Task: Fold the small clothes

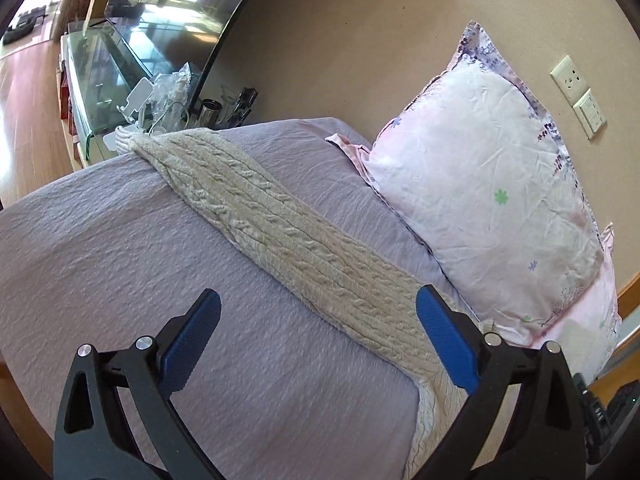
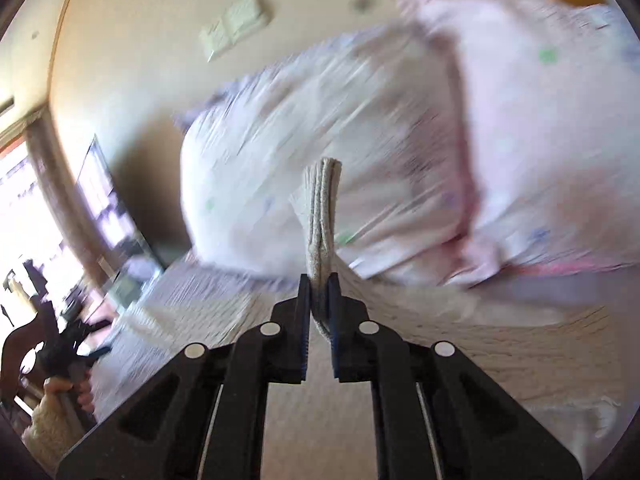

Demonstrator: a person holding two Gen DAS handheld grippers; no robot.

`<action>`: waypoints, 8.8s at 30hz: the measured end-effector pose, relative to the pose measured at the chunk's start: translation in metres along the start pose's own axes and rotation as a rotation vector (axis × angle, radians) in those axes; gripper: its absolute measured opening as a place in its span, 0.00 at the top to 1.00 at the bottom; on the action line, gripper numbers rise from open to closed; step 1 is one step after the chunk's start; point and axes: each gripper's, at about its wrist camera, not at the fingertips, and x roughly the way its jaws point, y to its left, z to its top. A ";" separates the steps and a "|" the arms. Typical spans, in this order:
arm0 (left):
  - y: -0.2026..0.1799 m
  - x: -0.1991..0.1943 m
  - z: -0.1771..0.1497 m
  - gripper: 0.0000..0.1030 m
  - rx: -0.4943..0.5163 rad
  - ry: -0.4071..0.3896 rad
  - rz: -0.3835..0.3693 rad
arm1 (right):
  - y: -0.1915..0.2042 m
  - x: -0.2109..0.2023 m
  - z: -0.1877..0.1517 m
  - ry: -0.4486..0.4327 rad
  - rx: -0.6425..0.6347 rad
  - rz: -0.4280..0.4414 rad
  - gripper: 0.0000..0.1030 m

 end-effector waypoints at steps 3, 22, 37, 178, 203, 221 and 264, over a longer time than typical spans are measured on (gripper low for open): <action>0.015 0.011 0.015 0.13 -0.046 0.020 0.008 | 0.033 0.048 -0.030 0.197 -0.016 0.091 0.75; 0.087 0.034 0.084 0.92 -0.358 -0.041 0.063 | -0.077 -0.111 -0.032 -0.091 0.137 -0.093 0.27; -0.341 0.050 -0.220 0.75 0.955 0.396 -0.470 | -0.157 -0.095 -0.047 -0.026 0.433 -0.022 0.35; -0.325 0.133 -0.212 0.62 0.366 0.741 -0.644 | -0.283 -0.094 -0.072 0.055 0.668 0.220 0.72; -0.213 -0.006 -0.147 0.14 0.642 0.244 -0.301 | -0.168 -0.039 -0.056 0.072 0.436 -0.084 0.92; -0.219 0.012 -0.241 0.01 0.852 0.350 0.018 | -0.049 -0.090 -0.165 0.158 0.034 -0.501 0.02; -0.222 0.019 -0.248 0.01 0.846 0.373 0.096 | -0.050 -0.069 -0.172 0.249 0.071 -0.549 0.02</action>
